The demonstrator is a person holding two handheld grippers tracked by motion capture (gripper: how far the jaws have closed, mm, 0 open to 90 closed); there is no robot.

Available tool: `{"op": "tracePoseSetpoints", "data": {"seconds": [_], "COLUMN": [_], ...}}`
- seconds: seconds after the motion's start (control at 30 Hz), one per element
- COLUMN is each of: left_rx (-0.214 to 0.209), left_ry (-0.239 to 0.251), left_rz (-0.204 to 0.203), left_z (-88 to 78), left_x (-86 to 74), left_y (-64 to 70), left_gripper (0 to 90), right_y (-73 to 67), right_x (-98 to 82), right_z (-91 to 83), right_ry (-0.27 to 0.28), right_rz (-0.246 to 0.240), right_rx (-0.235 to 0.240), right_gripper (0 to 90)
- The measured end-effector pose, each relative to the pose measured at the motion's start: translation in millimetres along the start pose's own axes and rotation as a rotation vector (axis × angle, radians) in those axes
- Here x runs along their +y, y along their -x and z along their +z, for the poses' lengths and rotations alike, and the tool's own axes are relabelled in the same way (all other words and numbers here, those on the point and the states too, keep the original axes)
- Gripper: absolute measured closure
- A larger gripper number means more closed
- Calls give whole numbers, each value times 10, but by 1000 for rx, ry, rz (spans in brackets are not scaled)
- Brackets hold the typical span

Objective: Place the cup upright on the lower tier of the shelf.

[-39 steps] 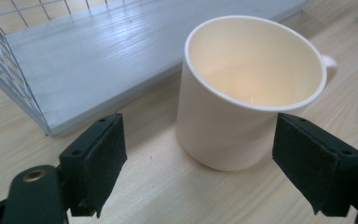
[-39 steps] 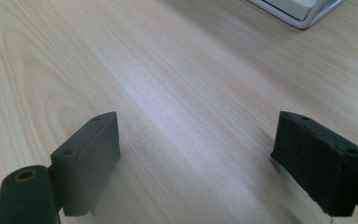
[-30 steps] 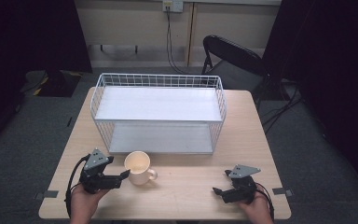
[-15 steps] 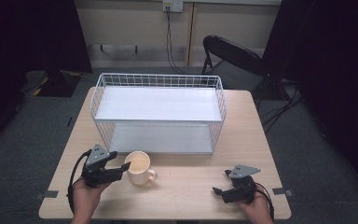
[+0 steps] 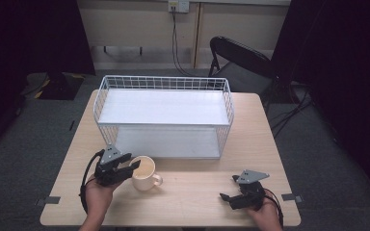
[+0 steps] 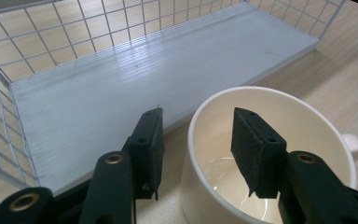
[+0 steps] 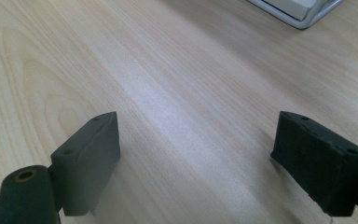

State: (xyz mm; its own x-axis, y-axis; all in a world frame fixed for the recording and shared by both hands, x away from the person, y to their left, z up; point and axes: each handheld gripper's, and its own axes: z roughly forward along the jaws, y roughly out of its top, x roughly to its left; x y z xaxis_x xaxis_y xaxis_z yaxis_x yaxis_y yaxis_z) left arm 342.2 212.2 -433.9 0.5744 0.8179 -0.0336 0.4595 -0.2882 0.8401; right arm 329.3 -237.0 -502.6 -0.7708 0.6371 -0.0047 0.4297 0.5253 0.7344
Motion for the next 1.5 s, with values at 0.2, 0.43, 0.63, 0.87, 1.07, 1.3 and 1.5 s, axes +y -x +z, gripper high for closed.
{"op": "tracePoseSetpoints", "data": {"seconds": [0.2, 0.43, 0.63, 0.87, 1.07, 1.3, 1.5], "left_rx": [9, -3, -10, -14, -8, 1, 16], "left_ry": [-10, -17, -27, -39, -35, -28, -24], "left_rz": [-21, -25, -32, -35, -53, -70, -81], "left_z": [15, 36, 68, 100, 117, 117, 127], "left_x": [-25, -34, -42, -57, -68, -81, -79], "left_y": [-19, -13, 0, 5, 10, -10, 0], "left_gripper": [570, 618, 640, 670, 718, 774, 793], "right_y": [0, 0, 0, 0, 0, 0, 0], "right_x": [0, 0, 0, 0, 0, 0, 0], "right_z": [0, 0, 0, 0, 0, 0, 0], "right_ry": [0, 0, 0, 0, 0, 0, 0], "right_rz": [0, 0, 0, 0, 0, 0, 0], "right_rx": [0, 0, 0, 0, 0, 0, 0], "right_gripper": [141, 141, 141, 141, 141, 141, 141]}}
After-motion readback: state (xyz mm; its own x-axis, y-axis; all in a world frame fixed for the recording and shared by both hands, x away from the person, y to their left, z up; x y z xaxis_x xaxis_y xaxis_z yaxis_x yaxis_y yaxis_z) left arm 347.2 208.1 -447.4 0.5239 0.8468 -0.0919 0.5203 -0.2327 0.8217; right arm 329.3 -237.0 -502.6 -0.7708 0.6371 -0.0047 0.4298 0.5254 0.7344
